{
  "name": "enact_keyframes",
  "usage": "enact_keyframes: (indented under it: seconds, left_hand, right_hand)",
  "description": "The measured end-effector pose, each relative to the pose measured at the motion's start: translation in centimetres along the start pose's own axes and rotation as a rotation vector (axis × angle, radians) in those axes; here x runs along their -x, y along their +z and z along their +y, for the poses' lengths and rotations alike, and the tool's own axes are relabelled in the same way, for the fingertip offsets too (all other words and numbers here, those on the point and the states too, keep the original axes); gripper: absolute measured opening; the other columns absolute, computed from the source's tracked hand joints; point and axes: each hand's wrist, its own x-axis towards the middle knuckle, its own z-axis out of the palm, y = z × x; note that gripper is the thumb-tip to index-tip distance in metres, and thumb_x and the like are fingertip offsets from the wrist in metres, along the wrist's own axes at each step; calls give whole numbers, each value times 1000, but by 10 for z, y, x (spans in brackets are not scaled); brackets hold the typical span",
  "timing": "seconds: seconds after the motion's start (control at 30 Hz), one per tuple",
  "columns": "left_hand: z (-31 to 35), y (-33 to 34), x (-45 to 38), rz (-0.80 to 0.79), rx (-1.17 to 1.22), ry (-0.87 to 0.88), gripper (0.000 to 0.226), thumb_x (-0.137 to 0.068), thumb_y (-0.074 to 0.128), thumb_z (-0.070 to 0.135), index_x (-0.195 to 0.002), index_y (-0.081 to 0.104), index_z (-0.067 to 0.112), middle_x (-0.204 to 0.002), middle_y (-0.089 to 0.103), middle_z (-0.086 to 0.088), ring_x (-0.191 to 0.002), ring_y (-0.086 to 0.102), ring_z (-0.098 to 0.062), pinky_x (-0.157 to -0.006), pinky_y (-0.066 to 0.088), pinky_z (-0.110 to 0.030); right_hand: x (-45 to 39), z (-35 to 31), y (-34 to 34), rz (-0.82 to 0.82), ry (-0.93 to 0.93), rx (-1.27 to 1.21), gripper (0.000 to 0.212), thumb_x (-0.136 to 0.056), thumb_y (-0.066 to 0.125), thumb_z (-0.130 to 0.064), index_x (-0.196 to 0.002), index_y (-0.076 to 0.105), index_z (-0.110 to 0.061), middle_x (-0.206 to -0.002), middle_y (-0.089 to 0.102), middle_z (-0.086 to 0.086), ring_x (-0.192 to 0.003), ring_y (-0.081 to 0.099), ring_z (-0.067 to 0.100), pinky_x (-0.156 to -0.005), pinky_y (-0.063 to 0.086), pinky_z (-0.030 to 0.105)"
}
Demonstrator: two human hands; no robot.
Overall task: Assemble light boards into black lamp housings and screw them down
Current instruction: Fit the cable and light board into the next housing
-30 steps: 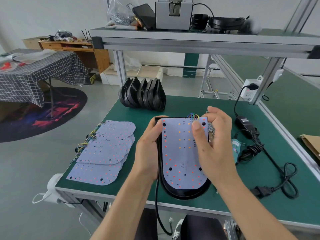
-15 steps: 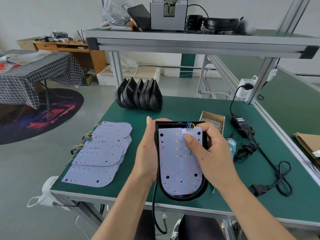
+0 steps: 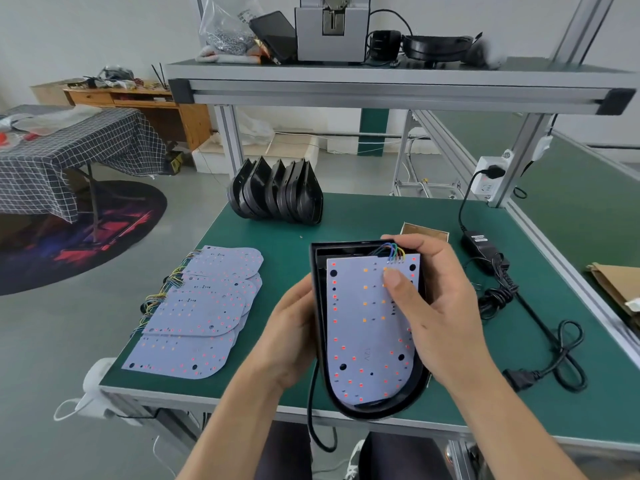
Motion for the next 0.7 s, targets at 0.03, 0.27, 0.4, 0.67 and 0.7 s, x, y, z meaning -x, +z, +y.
enact_keyframes:
  seconds: [0.03, 0.27, 0.4, 0.67, 0.7]
  left_hand:
    - [0, 1, 1, -2, -1, -1, 29, -84, 55, 20, -78, 83, 28, -75, 77, 5, -62, 70, -8, -58, 57, -22]
    - [-1, 4, -4, 49, -53, 125, 29, -90, 54, 19, -85, 82, 27, -79, 77, 5, -67, 68, -11, -61, 55, -24]
    - [-7, 12, 4, 87, -125, 149, 22, -79, 61, 20, -80, 80, 31, -75, 75, 10, -62, 66, -3, -57, 53, -19]
    - [-6, 8, 2, 138, -236, 129, 28, -90, 53, 19, -95, 80, 22, -96, 79, 0, -86, 71, -15, -78, 57, -26]
    - [-5, 7, 2, 168, -203, 155, 32, -96, 49, 28, -105, 79, 21, -110, 78, -4, -104, 71, -19, -94, 55, -35]
  right_hand:
    - [1, -1, 0, -15, -2, 19, 30, -95, 70, -36, -124, 63, -34, -117, 69, -18, -100, 69, 6, -83, 54, 16]
    - [8, 2, -5, 66, -11, 143, 27, -91, 71, -43, -118, 67, -42, -93, 65, -4, -70, 53, 21, -64, 52, 20]
    - [10, 5, -6, 85, 16, 113, 31, -88, 72, -41, -119, 68, -37, -97, 68, -1, -81, 59, 20, -81, 52, 22]
    - [17, 3, -12, 63, 57, 209, 26, -92, 67, -45, -118, 64, -42, -73, 57, 8, -59, 44, 37, -50, 44, 16]
    - [16, 1, -13, 42, 58, 228, 25, -93, 66, -43, -118, 62, -43, -69, 50, 10, -56, 40, 33, -48, 40, 13]
